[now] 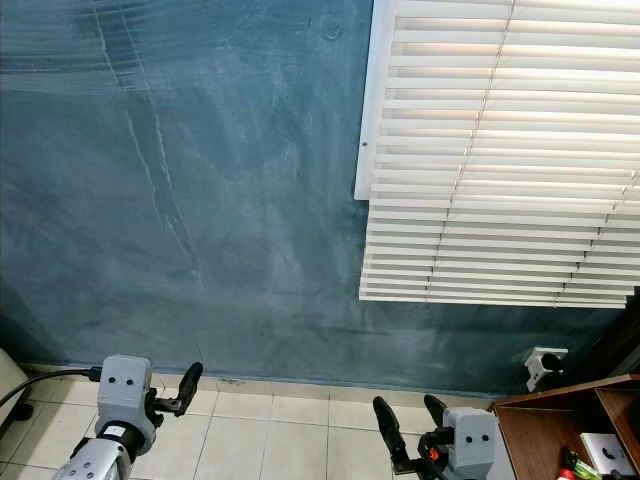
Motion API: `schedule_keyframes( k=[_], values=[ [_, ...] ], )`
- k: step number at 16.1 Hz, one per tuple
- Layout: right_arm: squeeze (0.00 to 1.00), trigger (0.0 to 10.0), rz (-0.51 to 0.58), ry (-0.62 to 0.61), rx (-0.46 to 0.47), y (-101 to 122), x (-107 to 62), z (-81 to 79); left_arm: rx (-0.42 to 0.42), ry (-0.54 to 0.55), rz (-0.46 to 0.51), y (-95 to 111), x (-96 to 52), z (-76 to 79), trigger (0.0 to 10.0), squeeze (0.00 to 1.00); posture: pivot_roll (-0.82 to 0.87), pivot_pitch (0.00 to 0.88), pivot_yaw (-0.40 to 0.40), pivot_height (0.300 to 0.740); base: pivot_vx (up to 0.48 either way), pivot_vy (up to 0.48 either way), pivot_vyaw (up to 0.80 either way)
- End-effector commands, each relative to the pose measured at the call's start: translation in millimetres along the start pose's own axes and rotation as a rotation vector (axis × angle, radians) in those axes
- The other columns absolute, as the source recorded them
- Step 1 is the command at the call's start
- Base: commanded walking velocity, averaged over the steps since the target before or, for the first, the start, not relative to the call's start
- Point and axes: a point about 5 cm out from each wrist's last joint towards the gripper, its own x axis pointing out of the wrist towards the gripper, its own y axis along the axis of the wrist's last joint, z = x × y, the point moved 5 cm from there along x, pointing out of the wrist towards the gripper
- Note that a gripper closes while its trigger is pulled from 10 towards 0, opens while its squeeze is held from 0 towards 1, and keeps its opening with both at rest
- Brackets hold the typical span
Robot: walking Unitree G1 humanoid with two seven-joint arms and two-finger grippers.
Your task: Clean up the room
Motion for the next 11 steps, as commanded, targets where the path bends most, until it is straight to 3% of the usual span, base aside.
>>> schedule_keyframes(
  k=[1,2,4,7,9,11],
  values=[
    [0.00,10.0,-0.085,-0.096,0.059,1,71.3,1.5,-0.056,0.039,-0.177,-26,24.5,-5.5,10.0,0.00,0.10,0.000,-0.027,0.740,0.000,0.000,0.00],
    [0.00,10.0,-0.072,-0.058,0.043,6,67.6,-2.8,-0.095,-0.011,-0.139,-21,21.2,-2.1,10.0,0.00,0.08,0.000,-0.064,0.740,0.000,0.000,0.00],
    [0.00,10.0,-0.043,-0.017,0.023,14,62.4,-7.1,-0.156,-0.088,-0.041,-4,16.4,0.9,10.0,0.00,0.08,0.000,-0.059,0.740,0.000,0.000,0.00],
    [0.00,10.0,-0.043,-0.010,0.016,13,70.3,-9.4,-0.144,-0.077,-0.044,-3,21.4,-2.3,10.0,0.00,0.09,0.000,-0.054,0.740,0.000,0.000,0.00],
    [0.00,10.0,-0.034,0.000,0.052,16,74.1,-12.9,-0.139,-0.087,-0.031,1,23.1,-3.1,10.0,0.00,0.09,0.000,-0.052,0.740,0.000,0.000,0.68],
    [0.00,10.0,0.014,-0.162,0.046,18,61.8,14.7,0.033,-0.139,-0.047,0,19.2,-3.3,10.0,0.00,0.10,0.000,-0.026,0.740,0.000,0.000,0.61]
  ],
)
